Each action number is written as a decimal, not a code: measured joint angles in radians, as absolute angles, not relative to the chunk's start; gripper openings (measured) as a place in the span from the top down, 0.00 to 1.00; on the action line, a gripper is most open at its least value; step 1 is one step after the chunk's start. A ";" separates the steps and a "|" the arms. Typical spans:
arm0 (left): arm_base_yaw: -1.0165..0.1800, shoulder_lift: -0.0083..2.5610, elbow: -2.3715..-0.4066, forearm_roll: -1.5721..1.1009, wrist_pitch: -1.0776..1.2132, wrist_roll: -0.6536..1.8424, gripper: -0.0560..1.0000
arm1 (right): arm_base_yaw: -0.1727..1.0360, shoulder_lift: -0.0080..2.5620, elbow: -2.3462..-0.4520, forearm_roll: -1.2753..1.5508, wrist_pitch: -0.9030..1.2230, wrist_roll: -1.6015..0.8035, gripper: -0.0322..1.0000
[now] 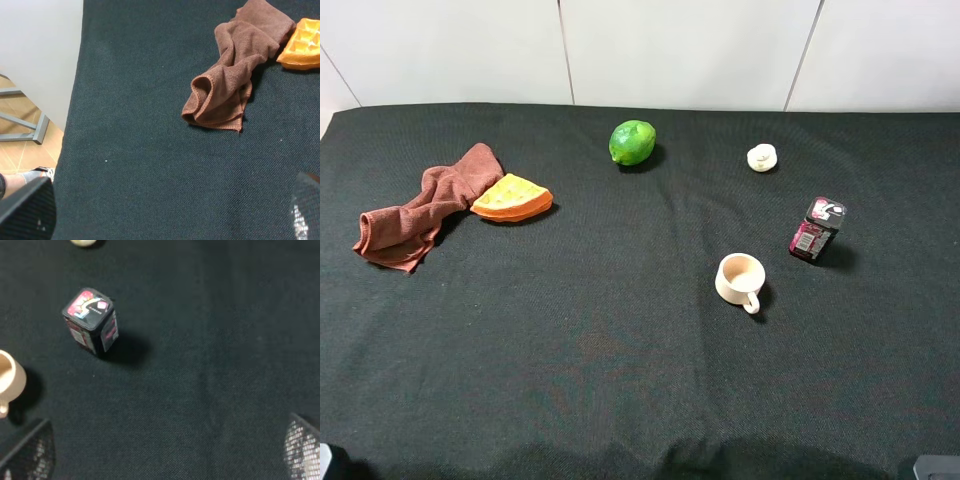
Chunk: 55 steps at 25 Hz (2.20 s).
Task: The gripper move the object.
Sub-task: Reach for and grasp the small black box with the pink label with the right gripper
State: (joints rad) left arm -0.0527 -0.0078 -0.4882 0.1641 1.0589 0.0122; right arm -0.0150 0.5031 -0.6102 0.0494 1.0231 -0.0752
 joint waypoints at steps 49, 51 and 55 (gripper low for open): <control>-0.053 -0.008 -0.488 0.164 1.059 0.012 0.01 | 0.096 1.691 -1.150 0.098 0.942 0.402 0.30; -0.053 -0.008 -0.488 0.164 1.059 0.012 0.01 | 0.099 1.716 -1.150 0.105 0.950 0.411 0.30; -0.053 -0.008 -0.488 0.164 1.059 0.012 0.01 | 0.099 1.759 -1.150 0.116 0.958 0.414 0.30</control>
State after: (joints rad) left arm -0.0527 -0.0078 -0.4882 0.1641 1.0589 0.0122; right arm 0.0986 1.7594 -1.1501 0.1159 0.9582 0.4142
